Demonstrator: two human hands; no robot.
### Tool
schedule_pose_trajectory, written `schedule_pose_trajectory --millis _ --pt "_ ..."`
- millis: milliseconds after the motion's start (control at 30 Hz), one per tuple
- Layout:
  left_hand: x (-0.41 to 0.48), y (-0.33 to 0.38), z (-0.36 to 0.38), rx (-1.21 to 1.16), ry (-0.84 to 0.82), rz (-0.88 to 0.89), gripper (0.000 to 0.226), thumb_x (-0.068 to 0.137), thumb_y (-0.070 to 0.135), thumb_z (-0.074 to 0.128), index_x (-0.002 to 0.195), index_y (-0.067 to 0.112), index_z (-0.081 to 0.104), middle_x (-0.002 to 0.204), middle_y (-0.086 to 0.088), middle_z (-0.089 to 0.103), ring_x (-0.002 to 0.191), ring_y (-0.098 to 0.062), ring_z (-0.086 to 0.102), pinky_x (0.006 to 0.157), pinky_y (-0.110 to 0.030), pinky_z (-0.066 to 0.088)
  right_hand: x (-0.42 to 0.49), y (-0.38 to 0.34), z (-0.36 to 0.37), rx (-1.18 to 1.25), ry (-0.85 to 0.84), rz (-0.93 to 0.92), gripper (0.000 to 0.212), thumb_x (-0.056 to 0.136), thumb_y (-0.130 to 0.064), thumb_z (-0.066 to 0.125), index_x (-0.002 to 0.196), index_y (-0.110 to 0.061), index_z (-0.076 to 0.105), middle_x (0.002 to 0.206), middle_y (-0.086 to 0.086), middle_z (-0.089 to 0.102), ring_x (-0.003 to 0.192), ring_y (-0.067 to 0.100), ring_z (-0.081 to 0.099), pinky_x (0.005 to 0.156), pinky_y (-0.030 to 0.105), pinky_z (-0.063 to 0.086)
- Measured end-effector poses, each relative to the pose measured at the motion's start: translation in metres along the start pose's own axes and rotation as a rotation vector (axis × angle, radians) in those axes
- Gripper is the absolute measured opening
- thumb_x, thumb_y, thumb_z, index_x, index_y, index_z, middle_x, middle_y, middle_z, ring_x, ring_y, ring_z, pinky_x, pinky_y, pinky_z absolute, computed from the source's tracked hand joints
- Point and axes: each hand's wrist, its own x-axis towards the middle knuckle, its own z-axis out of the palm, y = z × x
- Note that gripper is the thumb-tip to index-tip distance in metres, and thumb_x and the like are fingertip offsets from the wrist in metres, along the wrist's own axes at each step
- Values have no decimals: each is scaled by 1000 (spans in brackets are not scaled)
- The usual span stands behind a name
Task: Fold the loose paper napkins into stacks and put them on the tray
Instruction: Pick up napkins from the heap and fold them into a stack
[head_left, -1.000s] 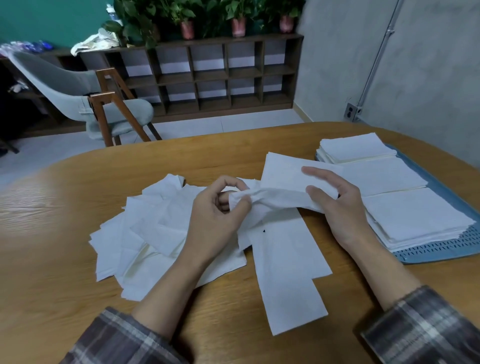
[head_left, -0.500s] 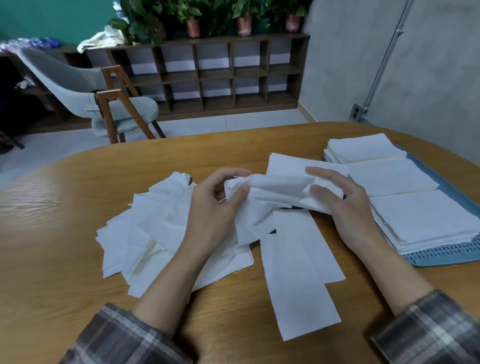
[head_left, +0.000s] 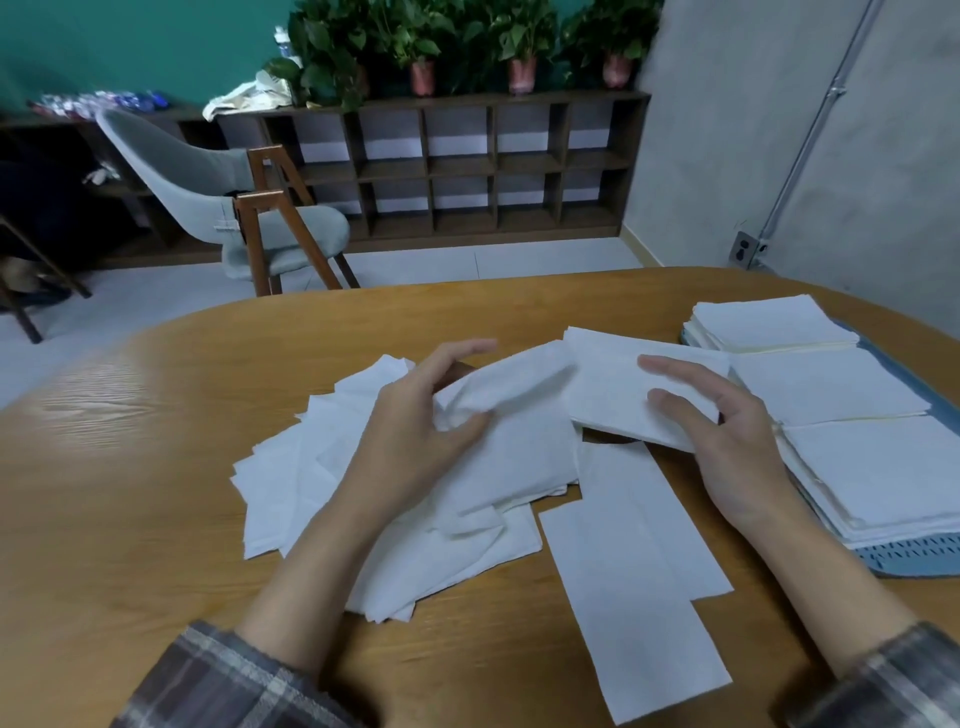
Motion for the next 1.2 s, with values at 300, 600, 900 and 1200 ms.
schedule_pose_trajectory --millis 300,600,900,1200 --pt "-2 -6 2 310 -181 187 28 85 10 72 109 23 80 106 18 76 101 1 69 88 -25 55 30 -2 17 81 25 38 26 101 -25 68 117 -42 78 111 -46 62 112 -23 51 104 19 45" --pt "-6 2 3 304 -273 -5 54 101 67 43 96 31 83 117 20 69 101 -1 66 84 -30 53 22 6 21 227 -36 104 28 100 -19 68 117 -38 80 131 -18 71 130 14 60 117 53 45" --pt "-1 5 5 82 -105 -138 34 87 0 80 104 29 81 88 21 73 82 -4 68 75 -12 50 18 -3 27 103 -30 13 36 102 -9 63 118 -37 77 122 -33 69 116 -17 56 89 2 43" --pt "-2 25 -4 -492 -193 -101 34 86 -16 73 106 12 77 101 -8 81 102 -19 76 88 -22 56 12 -12 27 275 -233 -7 34 103 -42 55 122 -24 77 134 -8 71 131 11 61 116 49 42"
